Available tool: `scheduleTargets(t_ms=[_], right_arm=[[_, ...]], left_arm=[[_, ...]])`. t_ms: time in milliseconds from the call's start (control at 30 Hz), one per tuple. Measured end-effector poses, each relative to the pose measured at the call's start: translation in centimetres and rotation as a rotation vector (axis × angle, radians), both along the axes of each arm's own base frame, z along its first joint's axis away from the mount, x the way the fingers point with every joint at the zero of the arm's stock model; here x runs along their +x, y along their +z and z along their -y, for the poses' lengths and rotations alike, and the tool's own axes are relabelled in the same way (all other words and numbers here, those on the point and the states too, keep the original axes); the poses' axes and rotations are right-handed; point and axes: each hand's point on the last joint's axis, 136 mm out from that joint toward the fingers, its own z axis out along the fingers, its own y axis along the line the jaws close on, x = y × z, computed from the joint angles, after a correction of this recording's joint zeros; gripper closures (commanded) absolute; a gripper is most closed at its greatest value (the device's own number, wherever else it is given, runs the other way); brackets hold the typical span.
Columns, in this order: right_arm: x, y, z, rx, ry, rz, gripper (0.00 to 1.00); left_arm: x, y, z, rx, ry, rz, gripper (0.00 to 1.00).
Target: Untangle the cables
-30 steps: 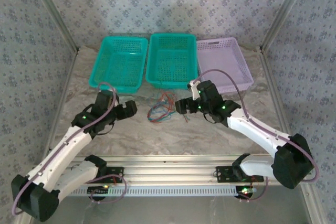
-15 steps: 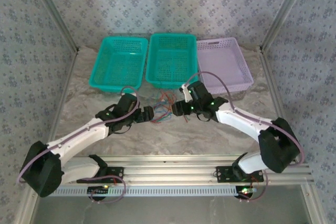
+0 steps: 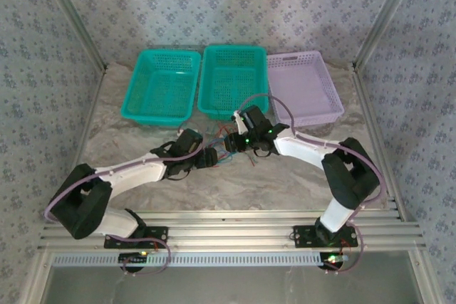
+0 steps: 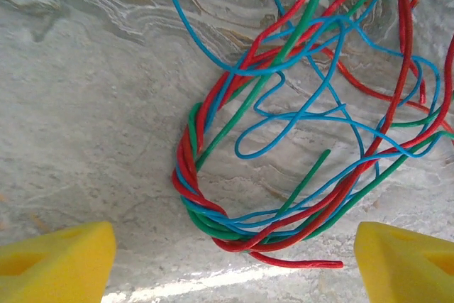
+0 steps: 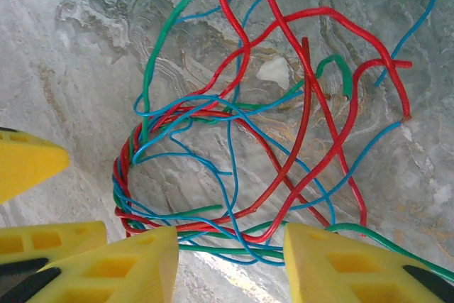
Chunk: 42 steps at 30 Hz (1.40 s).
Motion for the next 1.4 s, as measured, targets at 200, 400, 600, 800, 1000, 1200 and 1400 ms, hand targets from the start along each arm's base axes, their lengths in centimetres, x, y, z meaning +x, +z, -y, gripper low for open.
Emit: scheduleTargets(t_ms=[200, 400, 600, 800, 1000, 1200, 1400], right_arm=[[0.6, -0.4, 0.5, -0.03, -0.029, 0.014, 0.58], [1.4, -1.7, 0.2, -0.059, -0.045, 0.0, 0.6], [1.4, -3.0, 0.4, -0.083, -0.054, -0.023, 0.61], [1.8, -3.2, 0.2, -0.078, -0.064, -0.028, 0.66], [2.1, -3.4, 0.1, -0.074, -0.075, -0.036, 0.75], [2.2, -3.5, 0.2, -0.074, -0.084, -0.042, 0.87], [2.3, -3.5, 0.2, -0.073, -0.087, -0.041, 1.0]], left_arm=[[-0.3, -1.2, 0.7, 0.016, -0.02, -0.017, 0.14], [-0.5, -2.3, 0.7, 0.038, -0.024, -0.037, 0.16], [-0.4, -2.2, 0.7, 0.036, -0.011, -0.033, 0.18], [-0.3, -2.2, 0.7, 0.033, -0.004, -0.033, 0.21], [-0.2, -2.5, 0.6, 0.042, 0.008, -0.033, 0.24], [-0.1, -2.6, 0.6, 0.044, 0.016, -0.033, 0.25], [-0.1, -2.6, 0.5, 0.048, 0.022, -0.033, 0.26]])
